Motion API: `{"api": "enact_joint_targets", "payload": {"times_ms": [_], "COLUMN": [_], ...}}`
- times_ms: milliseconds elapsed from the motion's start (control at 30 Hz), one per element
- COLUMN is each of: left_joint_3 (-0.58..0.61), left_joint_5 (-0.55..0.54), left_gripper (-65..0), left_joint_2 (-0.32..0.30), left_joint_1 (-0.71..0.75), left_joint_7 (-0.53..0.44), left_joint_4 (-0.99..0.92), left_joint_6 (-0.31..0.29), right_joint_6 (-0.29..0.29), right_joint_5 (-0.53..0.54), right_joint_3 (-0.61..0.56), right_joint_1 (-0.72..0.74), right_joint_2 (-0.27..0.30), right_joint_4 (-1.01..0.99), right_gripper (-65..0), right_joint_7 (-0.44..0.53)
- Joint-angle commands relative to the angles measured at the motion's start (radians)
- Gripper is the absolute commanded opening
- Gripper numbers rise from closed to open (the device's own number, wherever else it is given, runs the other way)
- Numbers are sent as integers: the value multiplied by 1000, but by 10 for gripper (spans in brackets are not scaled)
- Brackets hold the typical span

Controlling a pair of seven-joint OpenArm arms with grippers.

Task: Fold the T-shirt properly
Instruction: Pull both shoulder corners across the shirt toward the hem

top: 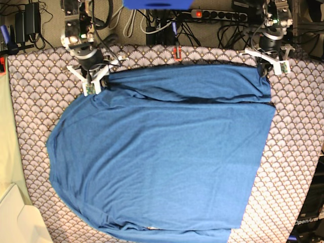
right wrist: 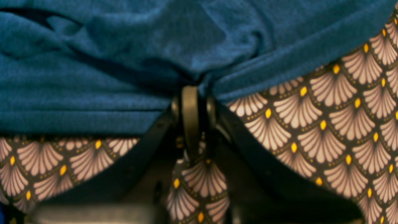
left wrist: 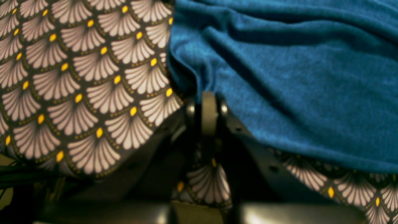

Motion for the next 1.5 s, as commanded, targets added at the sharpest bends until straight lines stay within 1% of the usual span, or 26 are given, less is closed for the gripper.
{"api": "enact_joint_targets", "payload": {"times_ms": [0,233,400,500,667,733,900,967,1167,1467], "left_joint_3": [-1,-11,-12,-17,-81,-101,-150,-152,-144,-144], "left_joint_5": [3,3,3,3,3,3,3,3,3,6], "left_gripper": [-646,-646,-646,-646,-646,-646,-646,-646,-646,-646], "left_joint_2": [-1,-9,-11,-12,-9,-11,-8,-6,-11,-12], "left_joint_1": [10,10,7,-19,-70,-87,-163,-180,-193,-257], "left_joint_7": [40,41,41,41,43,73,224,250,254,256], "left_joint_4": [18,142,165,162,156,158,164,164,165,161], "left_joint_6": [-5,-2,-1,-1,-1,-1,-10,-10,-5,-2], "right_joint_6": [5,5,5,5,5,5,5,5,5,5], "right_joint_5": [-1,-1,-1,-1,-1,-1,-1,-1,-1,-1], "right_joint_3": [-1,-1,-1,-1,-1,-1,-2,-2,-4,-5], "right_joint_1": [-15,-35,-35,-27,-7,-7,19,23,53,122], "right_joint_2": [0,0,0,0,0,0,0,0,0,0], "right_joint_4": [19,123,166,178,178,178,178,178,177,168], "right_gripper": [-650,-650,-650,-650,-650,-650,-650,-650,-650,-650], "right_joint_7": [-30,-30,-30,-30,-30,-30,-30,-30,-32,-32]}}
